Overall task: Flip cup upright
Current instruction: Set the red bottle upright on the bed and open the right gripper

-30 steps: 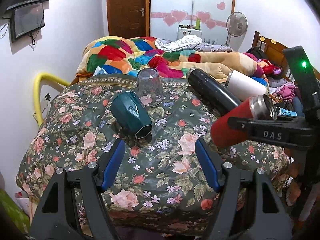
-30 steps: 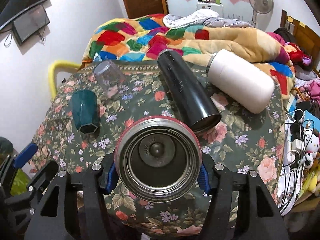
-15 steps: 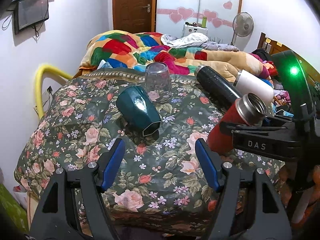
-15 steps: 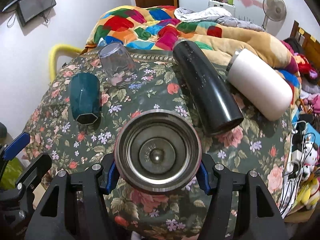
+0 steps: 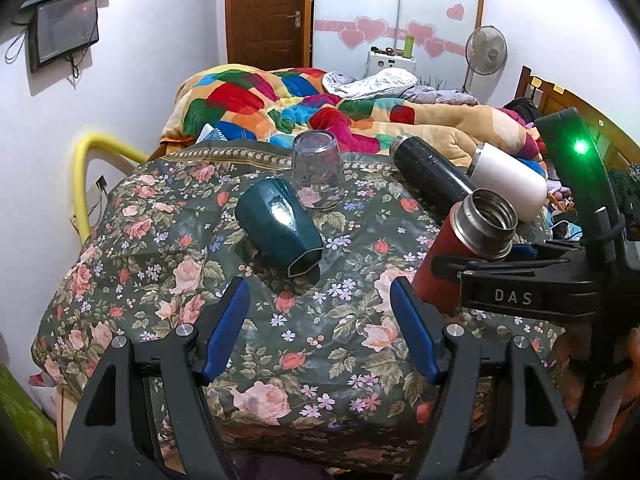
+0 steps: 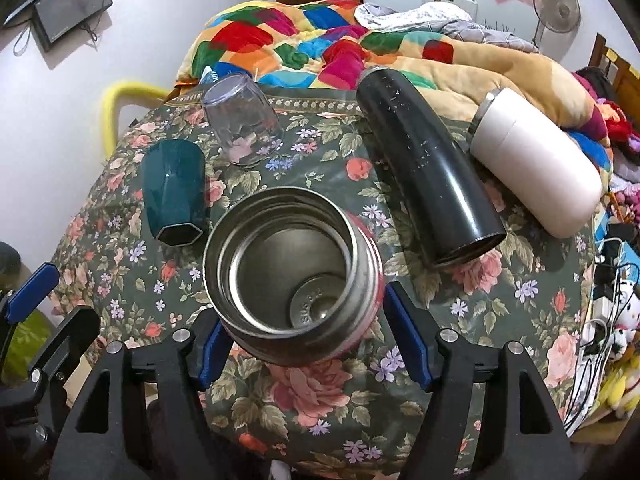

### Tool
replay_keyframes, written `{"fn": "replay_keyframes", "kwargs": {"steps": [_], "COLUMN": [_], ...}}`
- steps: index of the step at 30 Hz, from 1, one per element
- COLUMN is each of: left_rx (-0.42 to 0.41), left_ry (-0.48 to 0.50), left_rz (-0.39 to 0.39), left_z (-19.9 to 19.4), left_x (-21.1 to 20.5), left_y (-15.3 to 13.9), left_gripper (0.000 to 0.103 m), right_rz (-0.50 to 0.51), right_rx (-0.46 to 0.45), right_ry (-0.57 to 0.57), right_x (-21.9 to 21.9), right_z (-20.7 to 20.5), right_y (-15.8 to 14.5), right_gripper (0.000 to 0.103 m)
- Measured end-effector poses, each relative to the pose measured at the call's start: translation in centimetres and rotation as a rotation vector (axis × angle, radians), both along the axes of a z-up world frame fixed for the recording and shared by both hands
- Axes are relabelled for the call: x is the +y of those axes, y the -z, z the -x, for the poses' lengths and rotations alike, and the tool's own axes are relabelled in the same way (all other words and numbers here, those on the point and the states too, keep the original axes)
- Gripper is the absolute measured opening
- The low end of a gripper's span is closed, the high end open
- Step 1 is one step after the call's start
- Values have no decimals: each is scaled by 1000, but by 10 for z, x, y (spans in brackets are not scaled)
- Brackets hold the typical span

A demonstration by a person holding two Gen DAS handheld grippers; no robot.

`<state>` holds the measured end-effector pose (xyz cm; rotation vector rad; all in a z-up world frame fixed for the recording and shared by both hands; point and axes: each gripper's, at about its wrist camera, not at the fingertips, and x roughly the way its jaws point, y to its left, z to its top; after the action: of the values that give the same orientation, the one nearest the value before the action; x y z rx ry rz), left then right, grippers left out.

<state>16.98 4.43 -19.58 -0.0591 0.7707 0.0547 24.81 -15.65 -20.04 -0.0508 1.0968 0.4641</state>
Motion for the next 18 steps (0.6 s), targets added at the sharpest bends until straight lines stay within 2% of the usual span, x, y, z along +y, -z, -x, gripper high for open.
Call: {"fn": "replay_keyframes", "kwargs": {"steps": [5,10,18], "left_rx": [-22,-66,-209], "left_ry": [9,31,91], "left_rz": [3,10,0], "left_z": [5,14,48], "left_x": [-5,-16,-43], "left_y": [-11,-31,-90], "left_gripper": [72,72,72], "right_rz": [0,4,-68], "right_rx": [-16,-87,-333], "right_ry": [-19,-18,71], "right_x": [-7,-25,-77], "right_z": [12,35,89], "right_y": [-10,-36,-121], "right_gripper": [68,68,68]}}
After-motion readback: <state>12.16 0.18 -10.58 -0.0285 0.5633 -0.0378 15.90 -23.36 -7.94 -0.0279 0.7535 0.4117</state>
